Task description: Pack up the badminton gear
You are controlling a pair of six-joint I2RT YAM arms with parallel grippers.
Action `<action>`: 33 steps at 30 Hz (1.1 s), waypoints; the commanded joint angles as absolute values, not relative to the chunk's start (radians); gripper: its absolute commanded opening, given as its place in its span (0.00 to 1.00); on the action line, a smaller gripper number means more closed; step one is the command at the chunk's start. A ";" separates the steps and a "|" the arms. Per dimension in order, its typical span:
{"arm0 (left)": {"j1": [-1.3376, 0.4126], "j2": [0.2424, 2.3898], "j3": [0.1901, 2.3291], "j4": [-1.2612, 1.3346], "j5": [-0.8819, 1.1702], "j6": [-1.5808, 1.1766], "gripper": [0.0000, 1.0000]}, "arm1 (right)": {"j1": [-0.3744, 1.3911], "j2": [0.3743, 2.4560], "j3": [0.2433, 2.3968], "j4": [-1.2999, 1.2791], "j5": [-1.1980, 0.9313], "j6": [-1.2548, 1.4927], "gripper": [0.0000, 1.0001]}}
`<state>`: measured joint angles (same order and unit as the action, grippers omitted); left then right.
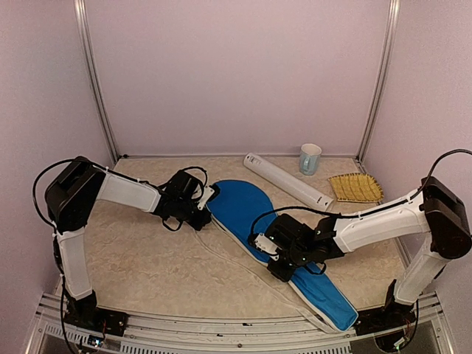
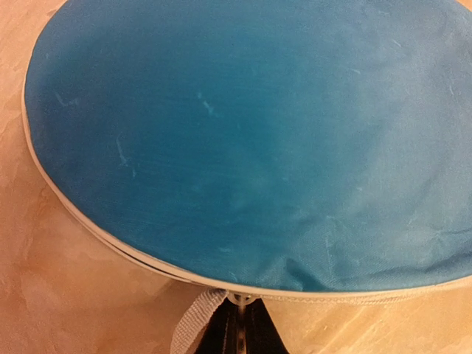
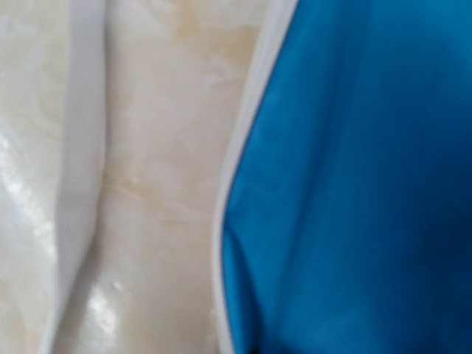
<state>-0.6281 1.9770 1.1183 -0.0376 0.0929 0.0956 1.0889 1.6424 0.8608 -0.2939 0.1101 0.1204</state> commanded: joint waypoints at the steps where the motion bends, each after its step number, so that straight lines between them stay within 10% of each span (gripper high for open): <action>1: -0.626 2.009 1.127 -0.062 0.115 0.111 0.00 | 1.101 1.623 0.833 -0.366 0.036 0.123 0.00; 33: -0.643 1.885 0.916 0.127 0.293 -0.083 0.00 | 1.070 1.999 1.300 -0.162 0.074 0.160 0.00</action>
<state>-0.7155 1.8851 0.9211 0.1249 0.2497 -0.0299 1.0779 1.9934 1.2549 -0.2584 0.1108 0.1791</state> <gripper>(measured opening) 0.004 0.012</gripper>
